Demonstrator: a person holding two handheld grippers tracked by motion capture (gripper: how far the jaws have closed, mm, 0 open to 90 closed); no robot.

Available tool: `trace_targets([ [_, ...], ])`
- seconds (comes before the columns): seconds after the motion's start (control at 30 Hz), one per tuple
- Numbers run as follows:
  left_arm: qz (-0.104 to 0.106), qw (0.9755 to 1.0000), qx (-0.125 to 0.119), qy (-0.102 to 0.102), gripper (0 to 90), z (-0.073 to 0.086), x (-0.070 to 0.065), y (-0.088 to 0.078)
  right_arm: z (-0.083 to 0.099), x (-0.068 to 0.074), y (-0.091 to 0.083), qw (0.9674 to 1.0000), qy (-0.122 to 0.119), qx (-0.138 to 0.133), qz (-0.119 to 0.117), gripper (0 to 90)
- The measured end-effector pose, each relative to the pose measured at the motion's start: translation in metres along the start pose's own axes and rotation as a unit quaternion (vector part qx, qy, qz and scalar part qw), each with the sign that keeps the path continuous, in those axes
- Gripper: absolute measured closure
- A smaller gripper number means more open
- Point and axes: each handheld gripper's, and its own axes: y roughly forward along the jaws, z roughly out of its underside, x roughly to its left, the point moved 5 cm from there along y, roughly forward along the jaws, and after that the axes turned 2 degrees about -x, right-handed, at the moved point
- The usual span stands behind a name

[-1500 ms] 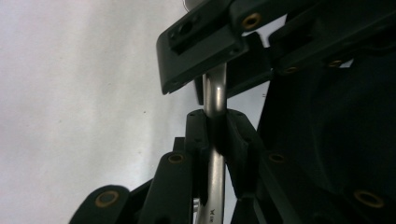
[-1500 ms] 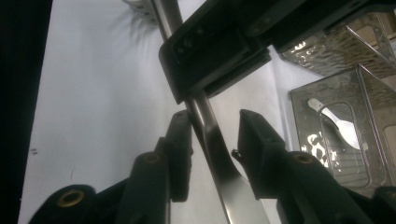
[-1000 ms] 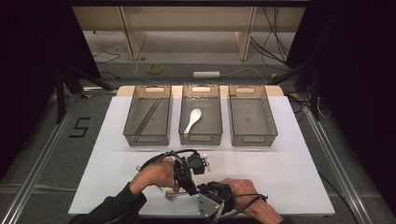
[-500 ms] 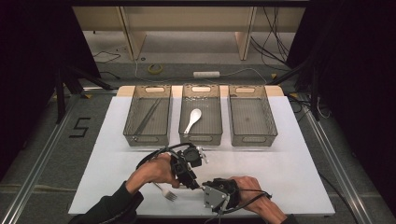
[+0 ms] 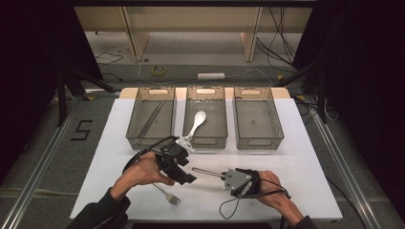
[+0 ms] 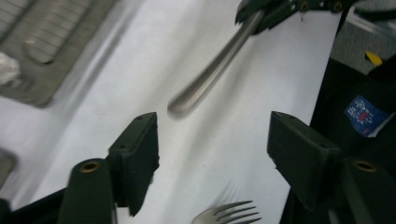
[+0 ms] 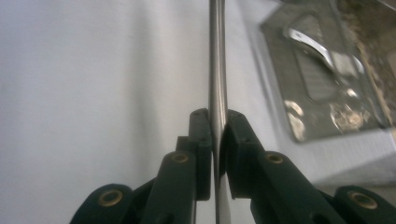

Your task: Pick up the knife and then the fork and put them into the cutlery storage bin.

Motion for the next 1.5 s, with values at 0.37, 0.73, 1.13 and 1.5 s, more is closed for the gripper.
trace_targets([
  [0.37, -0.062, 0.9941, -0.078, -0.042, 18.0, 0.034, 0.032, -0.011, 0.019, -0.065, -0.026, 0.9925, 0.103, -0.007, 0.065, 83.3],
  [0.73, -0.097, 0.9849, -0.117, -0.083, 16.9, 0.063, 0.05, -0.011, 0.025, -0.141, -0.028, 0.9746, 0.194, -0.013, 0.112, 83.3],
  [1.13, -0.115, 0.976, -0.157, -0.098, 16.8, 0.074, 0.046, -0.021, 0.04, -0.199, 0.002, 0.941, 0.314, 0.006, 0.125, 83.3],
  [1.5, -0.119, 0.9753, -0.161, -0.094, 16.8, 0.077, 0.042, -0.02, 0.059, -0.224, 0.019, 0.9117, 0.391, 0.017, 0.125, 83.2],
])
